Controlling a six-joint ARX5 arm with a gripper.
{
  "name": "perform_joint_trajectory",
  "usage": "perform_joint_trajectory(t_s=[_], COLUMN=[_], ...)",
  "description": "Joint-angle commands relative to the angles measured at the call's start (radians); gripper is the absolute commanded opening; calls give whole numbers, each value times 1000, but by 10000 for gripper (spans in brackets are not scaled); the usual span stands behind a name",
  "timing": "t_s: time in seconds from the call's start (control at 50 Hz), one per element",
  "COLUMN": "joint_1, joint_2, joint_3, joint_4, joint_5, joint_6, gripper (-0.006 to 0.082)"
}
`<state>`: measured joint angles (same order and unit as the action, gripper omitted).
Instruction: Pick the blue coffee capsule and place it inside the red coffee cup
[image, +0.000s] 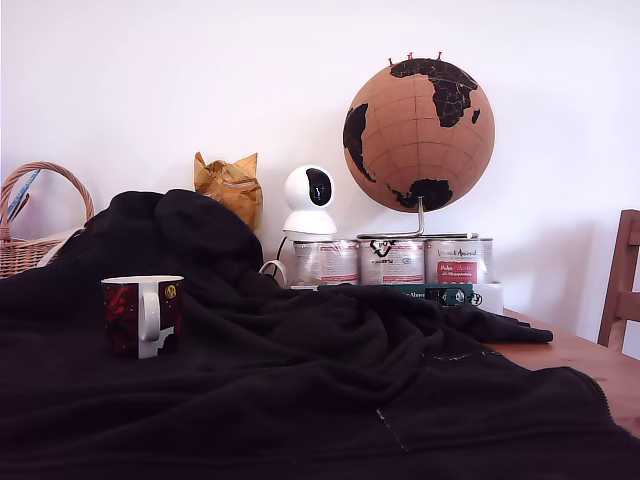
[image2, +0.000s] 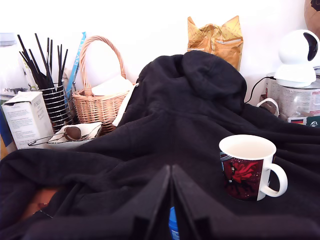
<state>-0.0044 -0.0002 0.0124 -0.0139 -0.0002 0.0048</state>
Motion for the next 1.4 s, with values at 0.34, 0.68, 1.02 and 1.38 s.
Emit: perform_joint_trajectory(t_s=[0.34,0.68,1.02,1.38], joint_1=[96,95,93,93], joint_2=[58,97,390,752], joint_3=[-23,51,53,53], joint_4=[51,61,171,410], joint_5=[166,214,210,191], joint_6=[-70,-164,-154,-113], gripper=[-22,-22,473,632])
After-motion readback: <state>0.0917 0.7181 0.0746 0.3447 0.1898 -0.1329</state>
